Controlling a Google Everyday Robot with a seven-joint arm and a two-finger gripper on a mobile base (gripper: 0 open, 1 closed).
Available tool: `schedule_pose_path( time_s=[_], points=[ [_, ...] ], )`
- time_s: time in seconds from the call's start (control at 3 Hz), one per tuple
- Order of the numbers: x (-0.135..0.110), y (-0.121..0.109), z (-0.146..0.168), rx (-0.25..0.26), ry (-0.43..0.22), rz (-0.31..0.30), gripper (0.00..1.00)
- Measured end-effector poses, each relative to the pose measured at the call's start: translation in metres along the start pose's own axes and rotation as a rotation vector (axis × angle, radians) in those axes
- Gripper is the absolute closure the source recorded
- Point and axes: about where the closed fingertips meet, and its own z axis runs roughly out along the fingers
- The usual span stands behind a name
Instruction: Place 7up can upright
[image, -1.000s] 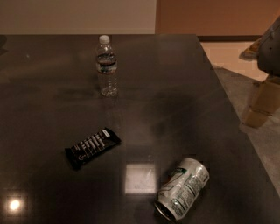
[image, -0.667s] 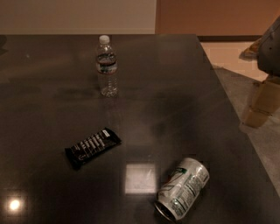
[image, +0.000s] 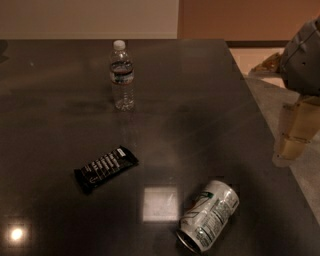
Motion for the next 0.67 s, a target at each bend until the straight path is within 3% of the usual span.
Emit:
schedule_pose_path(
  time_s=[0.33,0.67],
  points=[
    [-0.032,0.023,0.007,-0.061,-0.075,-0.159,0.0],
    [-0.059,0.051,0.016,-0.087,-0.109,-0.32,0.0]
  ],
)
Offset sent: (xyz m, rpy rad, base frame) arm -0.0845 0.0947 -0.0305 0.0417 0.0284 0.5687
